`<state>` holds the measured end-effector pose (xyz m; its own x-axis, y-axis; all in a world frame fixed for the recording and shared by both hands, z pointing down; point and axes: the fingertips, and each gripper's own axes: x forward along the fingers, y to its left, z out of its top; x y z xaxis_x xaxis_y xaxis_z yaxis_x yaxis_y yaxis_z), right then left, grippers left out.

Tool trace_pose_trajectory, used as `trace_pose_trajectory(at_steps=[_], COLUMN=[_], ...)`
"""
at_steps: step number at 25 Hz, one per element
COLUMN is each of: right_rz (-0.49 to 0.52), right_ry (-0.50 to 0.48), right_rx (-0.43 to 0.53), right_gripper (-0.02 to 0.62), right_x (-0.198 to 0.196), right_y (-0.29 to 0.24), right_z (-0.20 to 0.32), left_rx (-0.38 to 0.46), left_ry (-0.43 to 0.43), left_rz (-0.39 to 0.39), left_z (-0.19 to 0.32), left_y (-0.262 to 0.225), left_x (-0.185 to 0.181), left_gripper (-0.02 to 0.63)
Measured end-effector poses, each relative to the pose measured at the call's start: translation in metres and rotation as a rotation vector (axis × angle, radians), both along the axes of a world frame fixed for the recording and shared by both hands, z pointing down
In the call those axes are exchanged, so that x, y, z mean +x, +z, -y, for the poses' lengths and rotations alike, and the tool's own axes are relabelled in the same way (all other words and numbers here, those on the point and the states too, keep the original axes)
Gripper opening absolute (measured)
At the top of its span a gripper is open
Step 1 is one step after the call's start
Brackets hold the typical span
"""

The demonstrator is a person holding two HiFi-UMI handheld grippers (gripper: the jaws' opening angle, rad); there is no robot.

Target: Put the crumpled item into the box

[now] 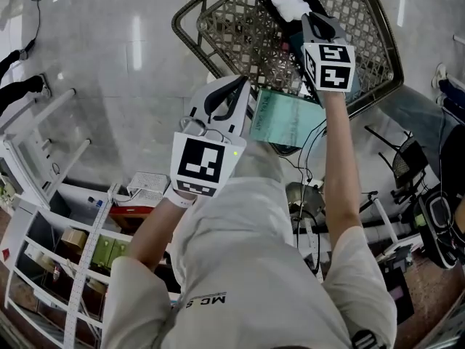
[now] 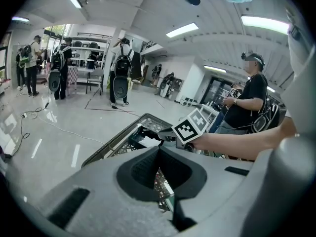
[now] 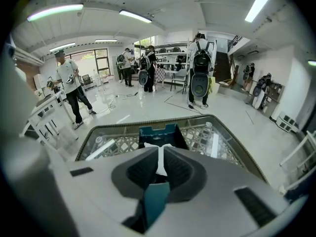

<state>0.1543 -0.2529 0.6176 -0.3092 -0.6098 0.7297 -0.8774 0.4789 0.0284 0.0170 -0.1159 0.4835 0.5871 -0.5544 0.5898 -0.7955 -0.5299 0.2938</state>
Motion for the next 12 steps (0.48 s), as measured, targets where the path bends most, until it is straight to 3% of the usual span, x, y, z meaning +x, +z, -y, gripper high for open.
trace_pose_trajectory(at_steps=[12], right_rz=[0.033], right_ry=[-0.011], right_rx=[0.143], right_gripper=[0.015], right_x=[-0.010], right_y=[-0.084], right_z=[-0.049], left_rx=[0.061], left_ry=[0.059], left_rz=[0.015], left_z=[-0.024], left_y=[-0.044], left_x=[0.002], left_gripper=[0.023])
